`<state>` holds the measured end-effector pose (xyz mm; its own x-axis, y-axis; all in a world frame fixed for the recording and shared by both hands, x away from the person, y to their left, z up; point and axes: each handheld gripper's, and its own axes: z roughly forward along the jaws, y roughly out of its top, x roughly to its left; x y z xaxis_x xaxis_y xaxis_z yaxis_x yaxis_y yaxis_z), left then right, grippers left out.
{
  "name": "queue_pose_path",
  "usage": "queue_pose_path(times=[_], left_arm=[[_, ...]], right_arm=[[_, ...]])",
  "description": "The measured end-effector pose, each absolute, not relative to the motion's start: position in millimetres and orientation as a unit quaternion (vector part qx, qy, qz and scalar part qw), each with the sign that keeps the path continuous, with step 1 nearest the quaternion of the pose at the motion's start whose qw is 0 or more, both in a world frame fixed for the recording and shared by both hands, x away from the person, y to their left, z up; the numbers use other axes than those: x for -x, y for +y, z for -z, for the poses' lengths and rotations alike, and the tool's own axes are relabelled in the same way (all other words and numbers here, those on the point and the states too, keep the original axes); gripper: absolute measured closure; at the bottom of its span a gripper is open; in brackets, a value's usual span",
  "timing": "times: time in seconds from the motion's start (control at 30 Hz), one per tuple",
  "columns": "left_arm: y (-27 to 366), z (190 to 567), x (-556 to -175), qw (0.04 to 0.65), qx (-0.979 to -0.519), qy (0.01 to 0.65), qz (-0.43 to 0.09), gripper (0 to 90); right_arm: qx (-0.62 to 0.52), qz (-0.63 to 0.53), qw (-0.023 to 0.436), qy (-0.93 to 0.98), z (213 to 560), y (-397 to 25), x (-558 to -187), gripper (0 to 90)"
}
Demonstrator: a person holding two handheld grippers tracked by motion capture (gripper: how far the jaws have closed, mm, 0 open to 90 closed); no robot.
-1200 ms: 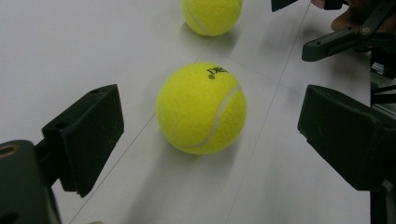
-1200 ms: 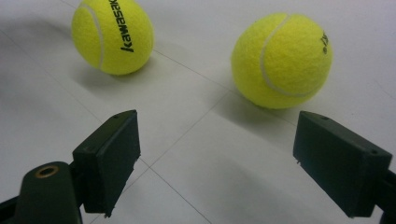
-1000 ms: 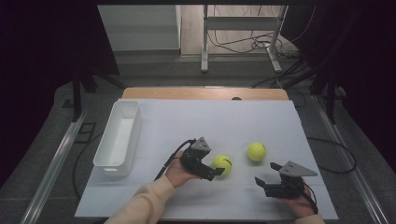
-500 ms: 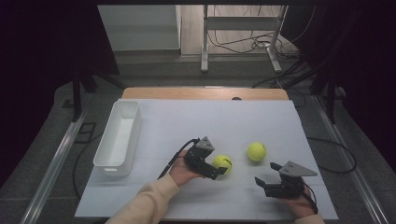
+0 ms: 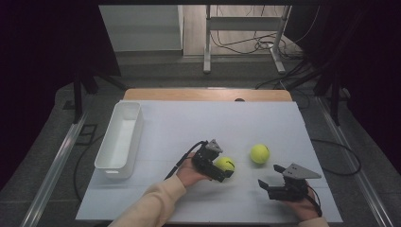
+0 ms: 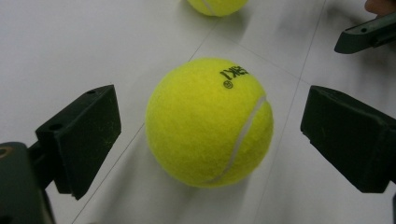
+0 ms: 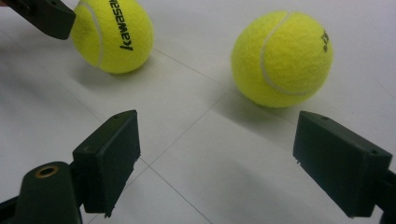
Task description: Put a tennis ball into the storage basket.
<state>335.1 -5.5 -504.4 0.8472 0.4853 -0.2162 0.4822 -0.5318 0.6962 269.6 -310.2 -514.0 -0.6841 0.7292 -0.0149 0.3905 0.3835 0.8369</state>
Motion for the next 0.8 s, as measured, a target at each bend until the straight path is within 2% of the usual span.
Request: queue_pose_path(times=[0.63,0.8], left_arm=[[-15.4,513.0,-338.2,0.38,-0.883,0.276,0.005,5.6],[-14.8,514.5,-339.4,0.373,-0.885,0.28,0.005,8.7]], right_arm=[[-0.346,-0.433,0.196,0.809,513.9,-310.4,-269.5,15.7],[-0.346,-0.433,0.196,0.809,513.9,-310.3,-269.5,15.7]])
